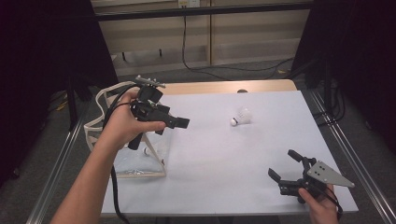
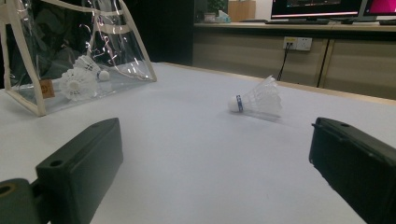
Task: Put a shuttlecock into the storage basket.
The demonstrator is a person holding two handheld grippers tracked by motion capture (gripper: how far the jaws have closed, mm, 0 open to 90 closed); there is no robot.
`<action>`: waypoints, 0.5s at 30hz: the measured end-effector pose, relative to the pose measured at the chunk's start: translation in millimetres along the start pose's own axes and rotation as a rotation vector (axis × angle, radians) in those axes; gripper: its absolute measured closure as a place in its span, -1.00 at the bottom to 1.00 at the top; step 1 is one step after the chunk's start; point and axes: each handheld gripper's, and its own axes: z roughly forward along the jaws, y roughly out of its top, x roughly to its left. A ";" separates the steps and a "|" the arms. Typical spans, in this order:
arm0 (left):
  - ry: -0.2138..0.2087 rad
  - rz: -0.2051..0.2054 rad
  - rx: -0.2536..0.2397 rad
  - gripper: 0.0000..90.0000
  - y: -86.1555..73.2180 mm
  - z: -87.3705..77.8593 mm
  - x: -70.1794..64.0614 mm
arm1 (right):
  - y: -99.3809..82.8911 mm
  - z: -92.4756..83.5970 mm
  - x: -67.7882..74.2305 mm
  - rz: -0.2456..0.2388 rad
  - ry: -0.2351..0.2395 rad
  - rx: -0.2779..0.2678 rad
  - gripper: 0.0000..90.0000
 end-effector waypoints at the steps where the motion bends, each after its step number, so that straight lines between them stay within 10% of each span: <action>1: -0.001 -0.004 -0.001 -0.94 -0.5 1.1 -0.3 | 0.0 0.0 0.0 0.000 0.000 0.000 -0.94; 15: -0.006 -0.003 0.003 -0.90 -8.1 14.4 -5.0 | 0.2 -0.1 0.0 0.001 0.001 -0.001 -0.94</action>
